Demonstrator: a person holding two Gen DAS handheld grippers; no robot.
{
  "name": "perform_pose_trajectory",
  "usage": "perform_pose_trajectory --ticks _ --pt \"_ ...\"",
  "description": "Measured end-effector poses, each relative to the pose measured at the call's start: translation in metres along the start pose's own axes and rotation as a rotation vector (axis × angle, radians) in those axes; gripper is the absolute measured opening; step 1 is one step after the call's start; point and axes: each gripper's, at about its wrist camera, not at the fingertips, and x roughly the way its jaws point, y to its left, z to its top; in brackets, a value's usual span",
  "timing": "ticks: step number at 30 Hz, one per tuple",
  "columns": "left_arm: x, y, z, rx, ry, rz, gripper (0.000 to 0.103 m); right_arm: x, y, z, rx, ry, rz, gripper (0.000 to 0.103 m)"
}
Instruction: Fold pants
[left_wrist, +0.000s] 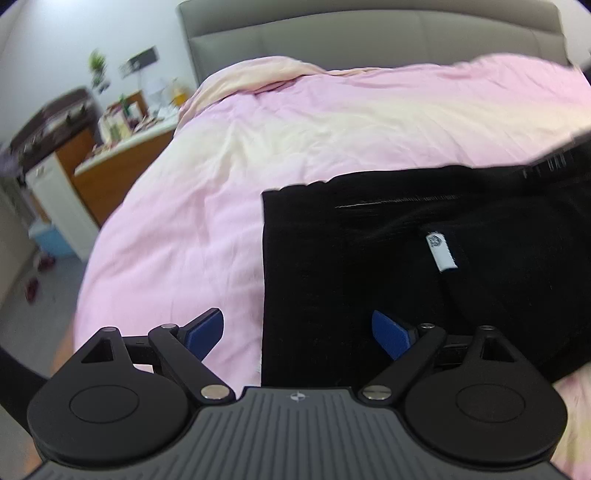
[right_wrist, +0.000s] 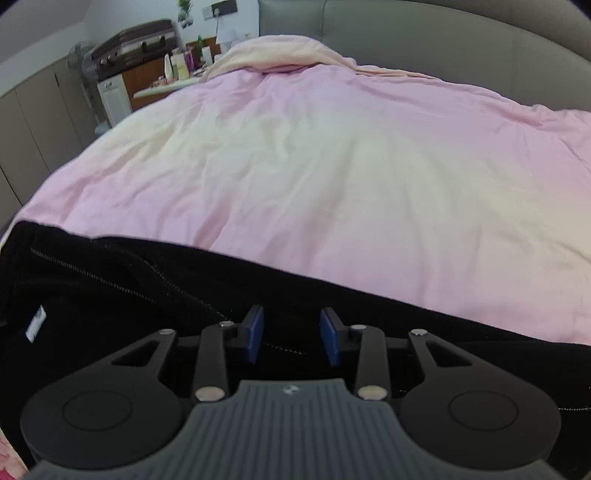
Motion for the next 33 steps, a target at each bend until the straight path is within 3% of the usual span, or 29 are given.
perform_pose_trajectory --ticks 3,9,14,18,23,27,33 --pt "0.004 0.007 0.001 -0.067 0.016 0.003 0.103 -0.014 0.007 -0.002 0.04 -0.032 -0.017 0.032" --pt "-0.018 0.011 0.007 -0.122 -0.038 0.037 0.102 -0.098 -0.027 -0.018 0.1 -0.138 0.013 0.036" --pt "-0.023 0.015 0.01 -0.159 -0.04 0.027 0.102 -0.132 -0.066 -0.05 0.14 -0.06 0.026 0.038" --pt "-0.021 0.016 0.011 -0.184 -0.024 0.043 0.102 -0.109 -0.065 -0.055 0.168 -0.01 0.009 0.038" --pt "-0.021 0.018 0.009 -0.163 -0.023 0.04 0.102 -0.05 -0.038 -0.035 0.212 0.021 0.011 0.038" --pt "-0.016 0.015 0.005 -0.129 -0.027 0.037 0.102 -0.01 0.004 -0.009 0.155 0.012 -0.028 0.051" --pt "-0.01 0.004 -0.003 -0.073 -0.019 0.02 0.102 0.014 0.044 0.016 0.087 0.007 -0.071 0.052"
